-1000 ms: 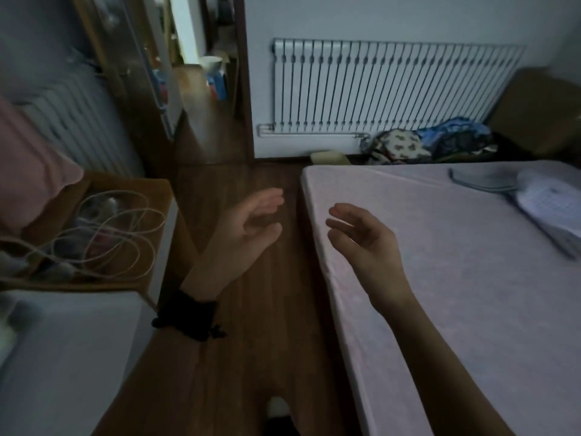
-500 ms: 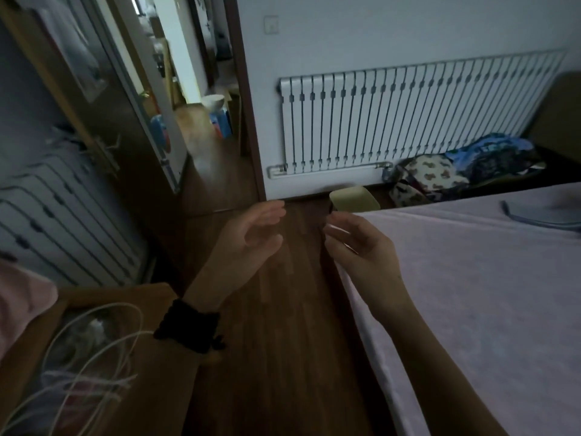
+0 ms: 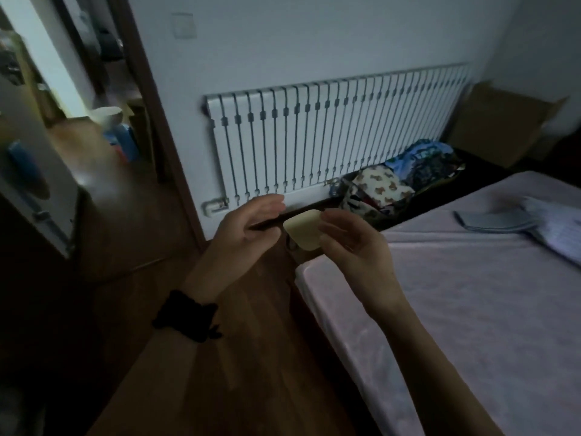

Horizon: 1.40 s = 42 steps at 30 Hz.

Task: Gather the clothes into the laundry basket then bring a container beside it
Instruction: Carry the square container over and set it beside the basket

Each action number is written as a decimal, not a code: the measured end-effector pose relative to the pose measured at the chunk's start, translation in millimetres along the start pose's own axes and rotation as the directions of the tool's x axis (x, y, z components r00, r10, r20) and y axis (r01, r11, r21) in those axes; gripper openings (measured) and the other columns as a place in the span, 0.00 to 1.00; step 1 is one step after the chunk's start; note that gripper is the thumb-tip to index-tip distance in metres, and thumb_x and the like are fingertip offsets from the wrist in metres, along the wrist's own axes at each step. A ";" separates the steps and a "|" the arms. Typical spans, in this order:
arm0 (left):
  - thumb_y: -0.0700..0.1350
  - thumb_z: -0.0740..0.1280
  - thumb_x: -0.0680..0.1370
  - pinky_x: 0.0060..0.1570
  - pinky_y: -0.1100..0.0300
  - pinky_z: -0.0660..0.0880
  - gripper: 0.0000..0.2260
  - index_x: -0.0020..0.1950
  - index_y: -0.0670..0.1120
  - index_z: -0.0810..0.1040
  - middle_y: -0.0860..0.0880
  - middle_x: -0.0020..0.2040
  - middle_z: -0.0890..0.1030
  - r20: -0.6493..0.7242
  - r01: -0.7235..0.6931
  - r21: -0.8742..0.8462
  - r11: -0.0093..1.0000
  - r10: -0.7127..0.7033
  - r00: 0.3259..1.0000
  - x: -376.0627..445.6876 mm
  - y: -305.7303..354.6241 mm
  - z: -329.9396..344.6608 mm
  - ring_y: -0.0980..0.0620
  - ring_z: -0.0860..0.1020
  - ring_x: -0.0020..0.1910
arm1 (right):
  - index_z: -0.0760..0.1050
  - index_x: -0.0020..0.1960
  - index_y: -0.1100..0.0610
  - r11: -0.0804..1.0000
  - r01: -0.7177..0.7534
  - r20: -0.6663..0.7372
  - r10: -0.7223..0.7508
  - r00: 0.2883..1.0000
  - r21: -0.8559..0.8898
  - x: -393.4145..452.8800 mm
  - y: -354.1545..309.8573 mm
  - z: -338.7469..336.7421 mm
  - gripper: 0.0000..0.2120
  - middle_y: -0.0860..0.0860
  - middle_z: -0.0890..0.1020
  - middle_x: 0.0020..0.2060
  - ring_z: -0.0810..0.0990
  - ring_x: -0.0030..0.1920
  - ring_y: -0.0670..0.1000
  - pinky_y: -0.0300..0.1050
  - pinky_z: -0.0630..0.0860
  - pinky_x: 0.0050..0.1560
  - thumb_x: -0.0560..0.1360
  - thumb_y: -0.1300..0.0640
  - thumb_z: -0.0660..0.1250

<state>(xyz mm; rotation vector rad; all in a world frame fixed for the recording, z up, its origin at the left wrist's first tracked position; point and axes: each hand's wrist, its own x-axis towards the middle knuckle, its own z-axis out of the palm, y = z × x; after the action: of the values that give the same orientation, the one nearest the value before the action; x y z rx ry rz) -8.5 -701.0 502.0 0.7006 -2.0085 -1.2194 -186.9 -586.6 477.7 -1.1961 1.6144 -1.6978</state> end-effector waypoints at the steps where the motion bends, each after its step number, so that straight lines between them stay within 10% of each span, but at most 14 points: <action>1: 0.38 0.68 0.79 0.58 0.69 0.76 0.21 0.70 0.54 0.75 0.59 0.64 0.81 0.017 -0.007 0.000 1.000 0.007 1.000 21.2 -7.1 -5.4 0.64 0.77 0.65 | 0.78 0.65 0.52 1.000 -0.005 -0.016 0.005 1.000 0.003 16.8 2.9 4.8 0.19 0.45 0.84 0.57 0.83 0.59 0.41 0.39 0.81 0.54 0.74 0.58 0.72; 10: 0.40 0.69 0.78 0.58 0.67 0.76 0.21 0.69 0.56 0.75 0.59 0.64 0.81 0.157 0.015 0.043 0.999 -0.021 0.987 231.8 -112.8 -45.9 0.66 0.76 0.65 | 0.78 0.63 0.47 0.994 -0.097 -0.120 0.101 0.988 0.044 213.9 75.6 53.9 0.23 0.40 0.84 0.55 0.83 0.57 0.40 0.32 0.80 0.45 0.68 0.45 0.72; 25: 0.46 0.67 0.77 0.68 0.55 0.74 0.21 0.70 0.56 0.75 0.60 0.64 0.81 0.411 0.105 0.110 0.988 -0.142 0.900 565.2 -271.2 -62.0 0.64 0.77 0.65 | 0.76 0.66 0.52 0.967 -0.253 -0.370 0.247 0.896 0.032 520.4 200.4 101.1 0.19 0.42 0.82 0.57 0.82 0.57 0.36 0.29 0.78 0.49 0.76 0.59 0.70; 36: 0.46 0.65 0.81 0.61 0.54 0.76 0.13 0.65 0.57 0.76 0.53 0.61 0.82 0.692 0.273 0.149 0.950 -0.297 0.657 738.1 -438.3 -6.2 0.54 0.80 0.61 | 0.80 0.61 0.52 0.825 -0.524 -0.700 0.502 0.508 0.212 645.8 339.7 148.0 0.16 0.47 0.84 0.55 0.83 0.56 0.45 0.47 0.80 0.59 0.74 0.54 0.69; 42: 0.49 0.65 0.79 0.50 0.59 0.78 0.17 0.69 0.51 0.76 0.49 0.62 0.80 0.645 0.521 0.361 0.773 -0.611 0.460 755.5 -599.1 58.2 0.52 0.80 0.57 | 0.80 0.59 0.61 0.541 -0.471 -0.528 0.831 0.174 0.696 676.3 504.5 163.0 0.13 0.58 0.85 0.53 0.84 0.56 0.54 0.47 0.81 0.58 0.75 0.60 0.68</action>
<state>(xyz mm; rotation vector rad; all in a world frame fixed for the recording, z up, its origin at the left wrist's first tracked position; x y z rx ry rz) -468.2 -1471.9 145.0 1.1379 -2.6196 -2.0664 -480.8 -1322.4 144.8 0.7448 1.7075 -1.8149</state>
